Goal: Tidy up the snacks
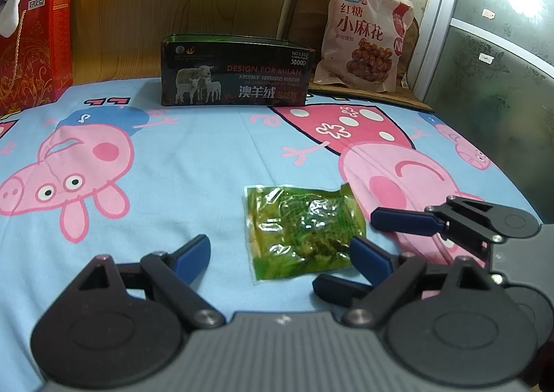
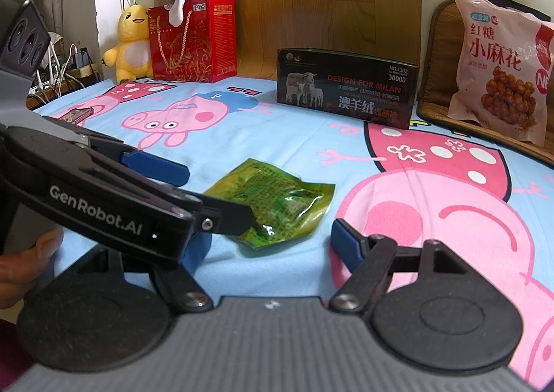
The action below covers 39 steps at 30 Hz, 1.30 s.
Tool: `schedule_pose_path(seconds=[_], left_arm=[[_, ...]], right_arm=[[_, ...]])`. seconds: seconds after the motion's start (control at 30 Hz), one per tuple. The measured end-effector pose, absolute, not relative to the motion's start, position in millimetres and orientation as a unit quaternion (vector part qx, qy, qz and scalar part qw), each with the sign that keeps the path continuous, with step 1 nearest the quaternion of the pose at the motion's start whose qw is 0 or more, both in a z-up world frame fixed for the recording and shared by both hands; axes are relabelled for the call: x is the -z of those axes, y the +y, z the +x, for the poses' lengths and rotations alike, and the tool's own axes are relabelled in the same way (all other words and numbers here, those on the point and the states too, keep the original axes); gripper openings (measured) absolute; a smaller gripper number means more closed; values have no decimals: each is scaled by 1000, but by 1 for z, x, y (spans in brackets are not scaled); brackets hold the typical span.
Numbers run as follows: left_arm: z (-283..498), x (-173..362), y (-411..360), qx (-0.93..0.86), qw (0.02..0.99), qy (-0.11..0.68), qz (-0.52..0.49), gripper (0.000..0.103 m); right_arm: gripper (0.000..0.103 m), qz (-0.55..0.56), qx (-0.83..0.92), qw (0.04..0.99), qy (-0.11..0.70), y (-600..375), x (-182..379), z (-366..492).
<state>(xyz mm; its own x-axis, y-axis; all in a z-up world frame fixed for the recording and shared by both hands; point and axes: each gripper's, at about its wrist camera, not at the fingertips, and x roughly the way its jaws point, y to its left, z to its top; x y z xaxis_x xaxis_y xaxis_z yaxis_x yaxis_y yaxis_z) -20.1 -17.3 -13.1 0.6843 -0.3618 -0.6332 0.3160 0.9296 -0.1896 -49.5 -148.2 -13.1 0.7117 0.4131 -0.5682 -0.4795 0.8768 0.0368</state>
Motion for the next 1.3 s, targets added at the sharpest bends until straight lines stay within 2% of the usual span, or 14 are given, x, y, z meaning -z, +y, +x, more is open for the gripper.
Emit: schedule_pose_path(seconds=[1.3], left_arm=[[-21,13,-19,185,917,350,-36,94]], right_arm=[[79,-62,-242,923,294,-147,13,-50]])
